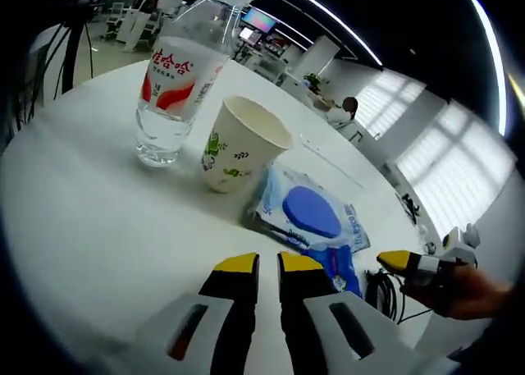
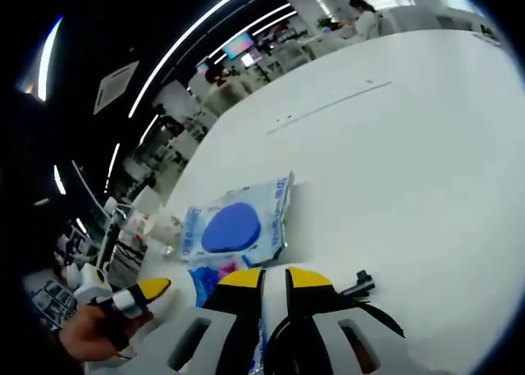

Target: Arrange the tabletop items into an orderly group along one side of the table until the central work area is clear of visible clutter.

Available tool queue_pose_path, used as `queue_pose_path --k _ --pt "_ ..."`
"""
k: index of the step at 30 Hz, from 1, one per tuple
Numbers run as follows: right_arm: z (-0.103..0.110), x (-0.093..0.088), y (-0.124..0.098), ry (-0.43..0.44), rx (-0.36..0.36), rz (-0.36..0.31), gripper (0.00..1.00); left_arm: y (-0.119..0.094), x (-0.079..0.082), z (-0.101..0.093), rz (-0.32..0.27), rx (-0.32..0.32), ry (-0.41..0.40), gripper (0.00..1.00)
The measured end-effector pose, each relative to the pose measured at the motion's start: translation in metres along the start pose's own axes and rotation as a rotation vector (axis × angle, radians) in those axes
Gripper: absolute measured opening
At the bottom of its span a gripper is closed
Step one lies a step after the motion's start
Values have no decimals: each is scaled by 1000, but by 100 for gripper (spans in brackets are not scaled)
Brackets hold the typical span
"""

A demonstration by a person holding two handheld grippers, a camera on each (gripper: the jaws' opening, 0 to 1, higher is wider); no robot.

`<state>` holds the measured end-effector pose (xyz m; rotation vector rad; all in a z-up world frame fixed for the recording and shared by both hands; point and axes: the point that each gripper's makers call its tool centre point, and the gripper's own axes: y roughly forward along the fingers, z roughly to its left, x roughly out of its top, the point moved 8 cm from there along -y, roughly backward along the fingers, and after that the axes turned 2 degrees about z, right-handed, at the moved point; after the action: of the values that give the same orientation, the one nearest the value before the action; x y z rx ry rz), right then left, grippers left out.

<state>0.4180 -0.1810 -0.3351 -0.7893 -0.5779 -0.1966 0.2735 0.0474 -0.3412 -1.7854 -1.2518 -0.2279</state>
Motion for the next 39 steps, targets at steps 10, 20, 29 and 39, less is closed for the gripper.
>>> queue_pose_path --k 10,20,29,39 --pt "13 -19 -19 5 21 -18 8 -6 -2 -3 10 -12 12 5" --pt "30 -45 -31 -14 33 6 10 -15 -3 -6 18 -22 47 6" --pt "55 -81 -52 -36 -5 66 19 -11 4 -12 6 -50 52 6" --pt "71 -101 -53 0 -44 146 26 -13 0 -18 17 -69 76 6"
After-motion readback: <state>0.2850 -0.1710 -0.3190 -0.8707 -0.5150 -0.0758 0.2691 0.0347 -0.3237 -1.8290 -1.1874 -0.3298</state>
